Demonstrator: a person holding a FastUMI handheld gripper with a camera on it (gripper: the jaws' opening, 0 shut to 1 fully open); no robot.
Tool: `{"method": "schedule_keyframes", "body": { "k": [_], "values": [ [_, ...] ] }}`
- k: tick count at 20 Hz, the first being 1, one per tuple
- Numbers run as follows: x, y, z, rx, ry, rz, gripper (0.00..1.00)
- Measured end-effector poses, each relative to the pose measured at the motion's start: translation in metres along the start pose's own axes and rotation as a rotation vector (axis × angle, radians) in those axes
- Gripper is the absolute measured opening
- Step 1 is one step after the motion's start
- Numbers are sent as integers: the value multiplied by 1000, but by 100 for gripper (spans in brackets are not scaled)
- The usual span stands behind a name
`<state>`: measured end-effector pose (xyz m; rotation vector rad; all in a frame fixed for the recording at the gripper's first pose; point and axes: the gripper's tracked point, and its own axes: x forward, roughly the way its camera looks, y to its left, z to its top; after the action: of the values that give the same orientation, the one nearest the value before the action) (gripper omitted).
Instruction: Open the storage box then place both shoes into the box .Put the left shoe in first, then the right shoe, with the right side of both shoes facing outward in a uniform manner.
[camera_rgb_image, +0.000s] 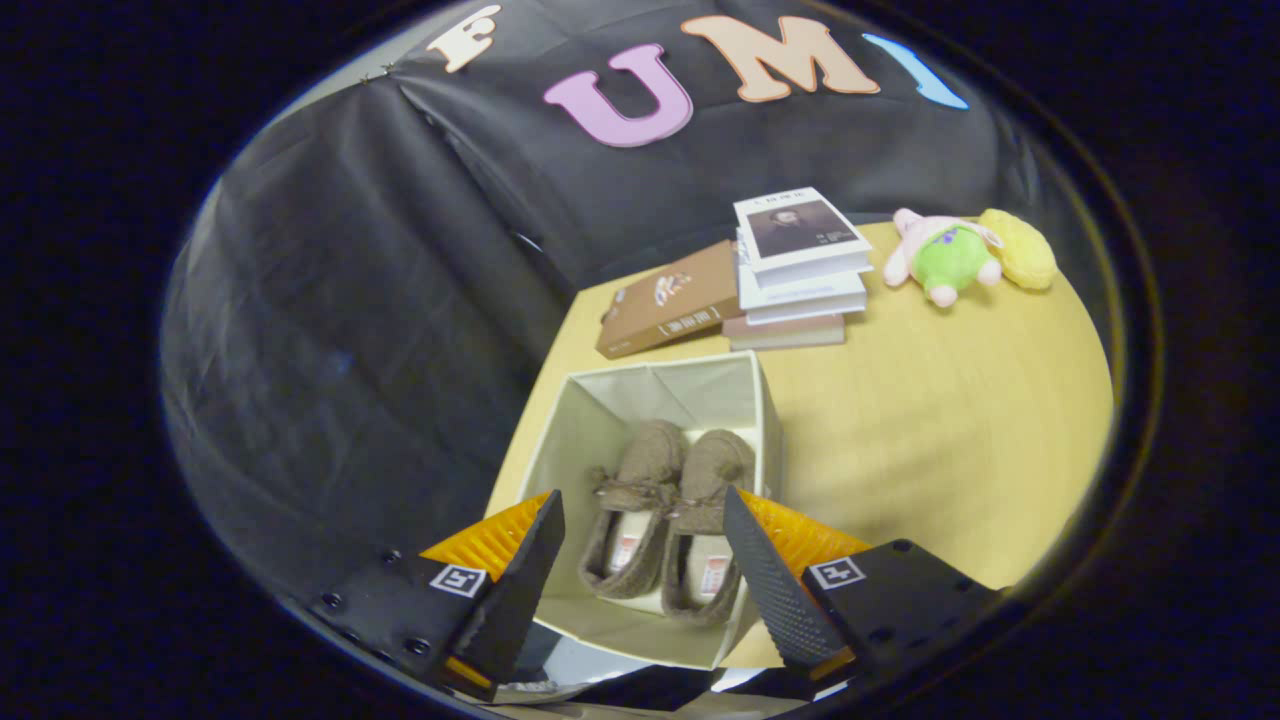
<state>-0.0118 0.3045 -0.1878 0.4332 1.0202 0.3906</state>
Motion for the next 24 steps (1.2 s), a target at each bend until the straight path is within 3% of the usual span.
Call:
{"method": "schedule_keyframes", "body": {
  "k": [4,13,15,24],
  "values": [
    [-38,-11,33,-127,-133,17,100],
    [-133,-79,88,-299,-406,-125,100],
    [-154,-102,96,-327,-466,-189,100],
    [-224,-160,107,-352,-693,-340,100]
  ]
}}
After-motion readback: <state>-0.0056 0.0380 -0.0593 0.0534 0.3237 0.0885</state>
